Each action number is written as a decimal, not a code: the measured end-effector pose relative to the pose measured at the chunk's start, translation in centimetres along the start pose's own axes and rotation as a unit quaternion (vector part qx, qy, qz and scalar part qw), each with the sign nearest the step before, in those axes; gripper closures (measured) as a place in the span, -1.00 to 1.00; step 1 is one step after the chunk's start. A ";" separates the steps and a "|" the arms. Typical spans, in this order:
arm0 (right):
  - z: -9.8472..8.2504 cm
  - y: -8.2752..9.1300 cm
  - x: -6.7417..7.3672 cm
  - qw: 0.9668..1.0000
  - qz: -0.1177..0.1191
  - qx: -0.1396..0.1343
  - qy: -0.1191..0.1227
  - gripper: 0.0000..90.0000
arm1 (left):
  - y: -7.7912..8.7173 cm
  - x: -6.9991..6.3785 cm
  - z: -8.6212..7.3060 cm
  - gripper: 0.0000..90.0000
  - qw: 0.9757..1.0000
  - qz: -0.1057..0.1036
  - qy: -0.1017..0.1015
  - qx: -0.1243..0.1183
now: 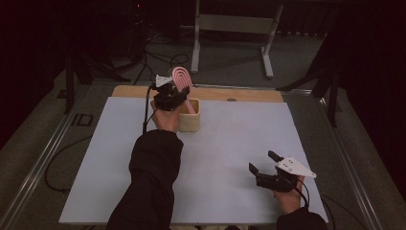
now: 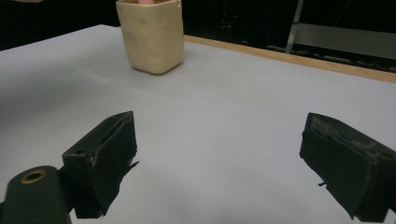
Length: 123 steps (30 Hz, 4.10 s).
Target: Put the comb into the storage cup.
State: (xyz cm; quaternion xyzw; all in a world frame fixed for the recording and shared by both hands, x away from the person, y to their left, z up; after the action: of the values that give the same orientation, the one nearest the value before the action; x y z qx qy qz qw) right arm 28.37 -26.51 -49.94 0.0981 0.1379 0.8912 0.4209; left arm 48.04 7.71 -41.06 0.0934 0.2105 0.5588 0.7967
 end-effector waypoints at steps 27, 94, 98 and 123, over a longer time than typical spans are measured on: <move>0.0 -0.1 0.0 1.000 0.000 0.000 0.000 -0.76 | -0.8 -0.1 -1.5 0.41 1.000 -0.009 -0.001 0.019; -0.1 0.0 0.0 1.000 0.000 0.000 -0.001 -0.76 | -2.1 1.6 -2.6 0.36 0.997 -0.043 0.008 0.060; -0.1 0.1 0.0 1.000 -0.001 0.000 0.000 -0.76 | -2.0 1.7 -2.5 0.34 0.997 -0.045 0.008 0.061; -0.1 0.1 0.1 1.000 0.000 0.000 0.000 -0.76 | -1.7 2.1 -2.2 -0.47 0.998 0.006 0.001 0.060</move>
State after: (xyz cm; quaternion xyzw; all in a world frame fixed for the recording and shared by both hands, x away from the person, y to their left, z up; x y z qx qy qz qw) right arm 28.22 -26.55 -49.95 0.0985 0.1381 0.8910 0.4211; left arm 49.13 8.91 -44.13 0.1415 0.2442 0.5501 0.7859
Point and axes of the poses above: each handheld gripper's, and its own axes: y roughly backward along the jaws, z roughly out of its top, x roughly to its left, the point moved 3 cm from there along -y, roughly forward along the jaws, and after that the axes turned 7 degrees about z, right-handed, at the moved point
